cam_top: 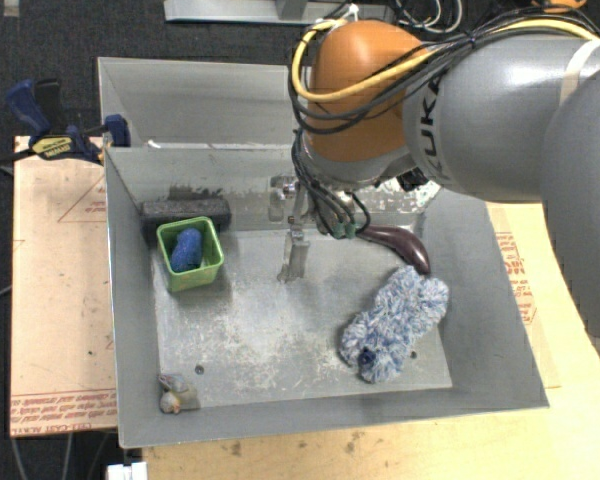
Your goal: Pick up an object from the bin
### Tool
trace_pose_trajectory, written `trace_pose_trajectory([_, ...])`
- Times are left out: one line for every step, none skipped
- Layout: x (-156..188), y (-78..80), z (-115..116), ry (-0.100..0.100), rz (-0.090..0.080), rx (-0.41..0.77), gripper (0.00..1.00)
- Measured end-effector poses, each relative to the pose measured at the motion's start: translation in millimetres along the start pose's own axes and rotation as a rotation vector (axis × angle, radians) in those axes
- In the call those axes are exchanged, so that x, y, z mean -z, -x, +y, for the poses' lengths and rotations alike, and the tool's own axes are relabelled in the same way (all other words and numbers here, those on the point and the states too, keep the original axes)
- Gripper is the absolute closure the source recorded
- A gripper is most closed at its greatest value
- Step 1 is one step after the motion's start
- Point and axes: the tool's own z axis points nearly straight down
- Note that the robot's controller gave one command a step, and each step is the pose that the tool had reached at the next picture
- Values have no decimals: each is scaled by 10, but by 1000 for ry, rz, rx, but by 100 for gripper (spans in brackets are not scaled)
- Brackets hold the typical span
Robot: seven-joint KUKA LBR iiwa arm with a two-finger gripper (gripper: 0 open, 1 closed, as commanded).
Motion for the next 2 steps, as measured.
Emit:
trace_pose_trajectory([52, 12, -6, 1, -8, -2, 0])
trace_pose_trajectory([-406, -7, 288, 0, -11, 106, 0])
